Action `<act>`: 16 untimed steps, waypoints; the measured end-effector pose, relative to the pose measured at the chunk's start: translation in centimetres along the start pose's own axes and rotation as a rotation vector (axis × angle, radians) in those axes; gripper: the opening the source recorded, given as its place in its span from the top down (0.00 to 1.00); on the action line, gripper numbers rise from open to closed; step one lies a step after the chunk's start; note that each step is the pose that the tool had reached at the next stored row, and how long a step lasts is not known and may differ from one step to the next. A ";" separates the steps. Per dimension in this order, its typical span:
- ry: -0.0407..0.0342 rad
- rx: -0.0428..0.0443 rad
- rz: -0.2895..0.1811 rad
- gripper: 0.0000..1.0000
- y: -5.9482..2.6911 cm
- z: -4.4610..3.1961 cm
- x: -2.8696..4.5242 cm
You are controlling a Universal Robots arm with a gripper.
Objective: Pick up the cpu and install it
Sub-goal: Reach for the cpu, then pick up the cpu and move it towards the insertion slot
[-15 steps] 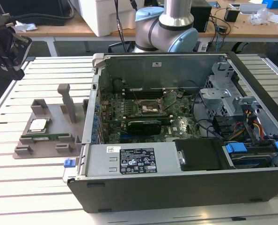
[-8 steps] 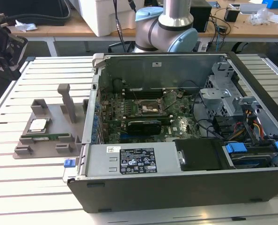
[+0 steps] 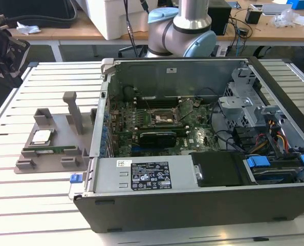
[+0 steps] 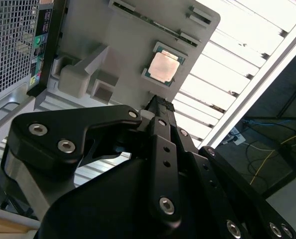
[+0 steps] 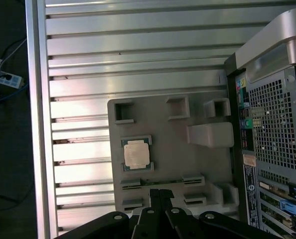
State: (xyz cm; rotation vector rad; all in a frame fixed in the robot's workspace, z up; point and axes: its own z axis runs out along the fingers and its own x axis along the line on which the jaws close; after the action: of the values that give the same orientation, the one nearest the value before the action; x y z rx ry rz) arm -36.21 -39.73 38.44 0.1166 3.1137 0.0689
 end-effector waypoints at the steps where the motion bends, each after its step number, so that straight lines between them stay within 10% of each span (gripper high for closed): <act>1: 0.0000 0.0000 0.000 0.89 0.00 0.00 0.00; 16: 0.0001 0.0000 0.000 0.89 0.00 0.04 0.00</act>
State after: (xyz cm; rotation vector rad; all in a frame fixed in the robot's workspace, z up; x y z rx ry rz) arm -36.22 -39.73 38.40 0.1166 3.1137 0.0689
